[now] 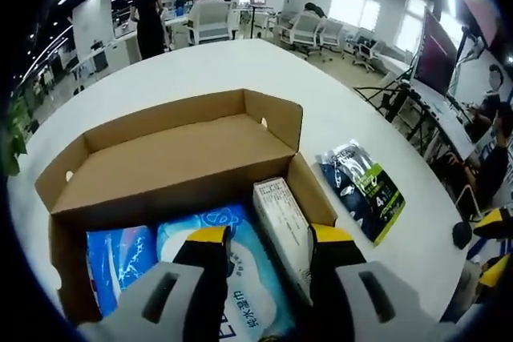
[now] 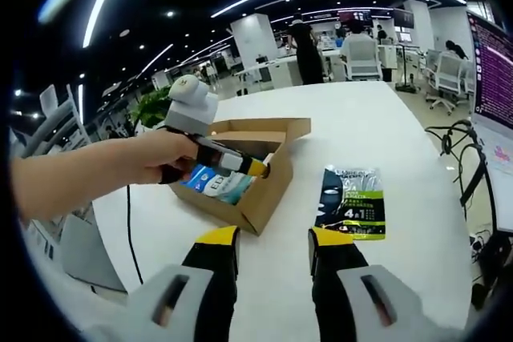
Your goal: Operate the shoe box by opening the lid, removing the specified soft item, and placing it in the target area until the item is outside and the box remains undamaged.
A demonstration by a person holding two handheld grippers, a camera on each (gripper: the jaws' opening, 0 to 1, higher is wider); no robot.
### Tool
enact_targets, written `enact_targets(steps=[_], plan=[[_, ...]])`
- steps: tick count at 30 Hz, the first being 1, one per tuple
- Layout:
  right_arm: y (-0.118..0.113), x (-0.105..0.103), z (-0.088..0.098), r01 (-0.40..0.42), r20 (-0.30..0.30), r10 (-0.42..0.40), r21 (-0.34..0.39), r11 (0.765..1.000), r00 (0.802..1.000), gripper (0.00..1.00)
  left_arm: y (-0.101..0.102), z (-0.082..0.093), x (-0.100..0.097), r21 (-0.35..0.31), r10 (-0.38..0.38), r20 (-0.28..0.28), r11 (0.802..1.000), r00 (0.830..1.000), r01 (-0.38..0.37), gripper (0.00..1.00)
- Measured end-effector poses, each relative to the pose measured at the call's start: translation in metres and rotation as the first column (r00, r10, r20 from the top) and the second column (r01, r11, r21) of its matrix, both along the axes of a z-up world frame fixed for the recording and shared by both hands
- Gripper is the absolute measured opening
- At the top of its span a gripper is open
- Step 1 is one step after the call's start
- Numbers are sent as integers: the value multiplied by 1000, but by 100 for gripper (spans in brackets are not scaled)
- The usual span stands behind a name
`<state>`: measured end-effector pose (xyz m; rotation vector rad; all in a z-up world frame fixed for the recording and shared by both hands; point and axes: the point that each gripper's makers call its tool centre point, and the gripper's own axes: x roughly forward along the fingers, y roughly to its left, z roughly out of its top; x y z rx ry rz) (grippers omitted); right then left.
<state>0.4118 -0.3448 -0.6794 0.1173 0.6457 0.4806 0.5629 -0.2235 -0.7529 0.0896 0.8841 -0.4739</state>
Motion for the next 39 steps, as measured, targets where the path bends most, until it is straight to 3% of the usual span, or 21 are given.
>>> enact_targets(steps=[9, 11, 18, 22, 24, 26, 32, 39], plan=[[-8, -2, 0, 20, 1, -20, 11, 1000, 1000, 32, 3, 2, -7, 51, -11, 2, 999, 1000, 11, 35], [-9, -2, 0, 21, 0, -21, 12, 1000, 1000, 32, 7, 2, -13, 60, -5, -19, 998, 1000, 6, 34], [-6, -4, 2, 10, 2, -10, 20, 1000, 1000, 32, 13, 2, -23, 61, -8, -39, 998, 999, 10, 32], [-4, -4, 3, 10, 7, -10, 31, 999, 1000, 32, 1, 3, -31, 19, -18, -61, 1000, 998, 19, 38], [-3, -5, 3, 15, 9, -15, 39, 999, 1000, 32, 0, 3, -33, 16, -20, -69, 1000, 997, 21, 35], [-3, -7, 3, 17, 8, -17, 44, 999, 1000, 32, 2, 0, -33, 63, -52, -54, 996, 997, 56, 32], [-8, -7, 9, 32, 19, -33, 54, 998, 999, 32, 7, 2, -30, 14, -35, -54, 999, 998, 36, 28], [-22, -10, 14, 64, 30, -65, 52, 997, 997, 32, 11, 2, -30, 10, -25, -40, 1000, 999, 26, 32]])
